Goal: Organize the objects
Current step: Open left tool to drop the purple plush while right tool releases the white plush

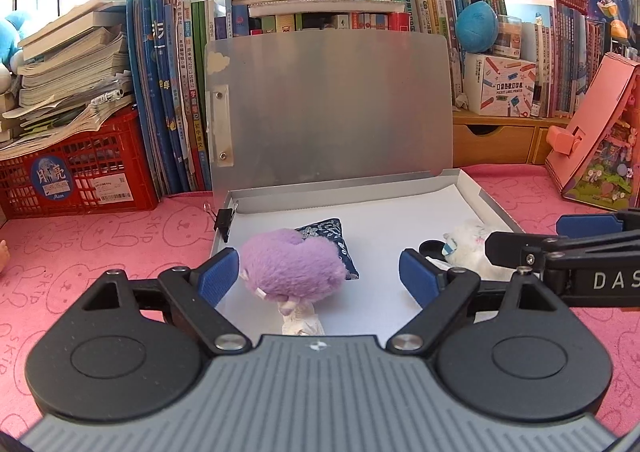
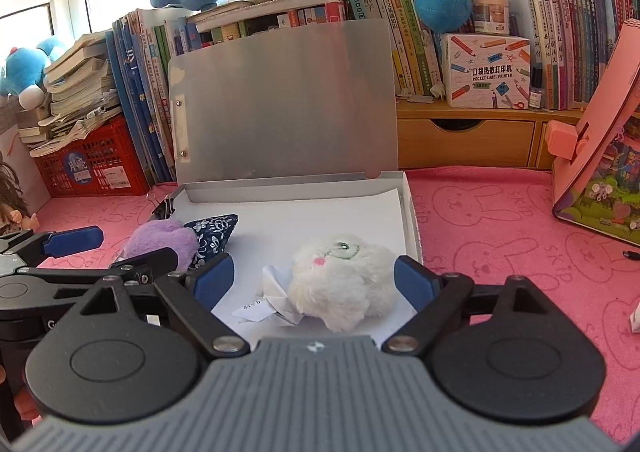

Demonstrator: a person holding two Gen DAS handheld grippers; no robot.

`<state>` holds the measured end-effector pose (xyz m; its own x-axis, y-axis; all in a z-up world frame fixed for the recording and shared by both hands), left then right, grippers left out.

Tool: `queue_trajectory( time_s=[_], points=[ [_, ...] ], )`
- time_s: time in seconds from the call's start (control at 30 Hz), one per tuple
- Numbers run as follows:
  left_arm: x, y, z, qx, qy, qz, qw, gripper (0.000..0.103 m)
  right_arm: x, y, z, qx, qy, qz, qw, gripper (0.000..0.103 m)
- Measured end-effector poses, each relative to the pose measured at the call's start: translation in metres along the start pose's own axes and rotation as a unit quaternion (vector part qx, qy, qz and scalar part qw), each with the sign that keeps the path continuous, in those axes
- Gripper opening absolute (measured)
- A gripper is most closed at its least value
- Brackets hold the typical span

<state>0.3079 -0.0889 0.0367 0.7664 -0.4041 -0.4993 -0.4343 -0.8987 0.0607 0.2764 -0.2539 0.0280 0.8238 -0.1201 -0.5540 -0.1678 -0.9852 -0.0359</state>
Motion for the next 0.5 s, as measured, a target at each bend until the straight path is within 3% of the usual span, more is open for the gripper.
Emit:
queue_trajectory(
  time_s=[0.5],
  points=[
    [-0.078, 0.025, 0.021, 0.003, 0.016, 0.030, 0.9994, 0.090, -0.072, -0.003, 0.018, -0.024, 0.031, -0.012, 0.999, 0.094]
  ],
)
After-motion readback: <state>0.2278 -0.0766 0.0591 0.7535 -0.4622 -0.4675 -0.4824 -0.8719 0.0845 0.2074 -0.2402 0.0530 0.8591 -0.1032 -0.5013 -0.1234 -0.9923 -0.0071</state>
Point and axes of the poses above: each gripper's, at about its wrist camera, not at the fingertips, and x roughly the way its jaws point, y to its right, z to its underside, the point moved 8 cm from there along x, roughly the way its jaws point, and after that the axes turned 11 degrees about z, right-handed, at the moved point
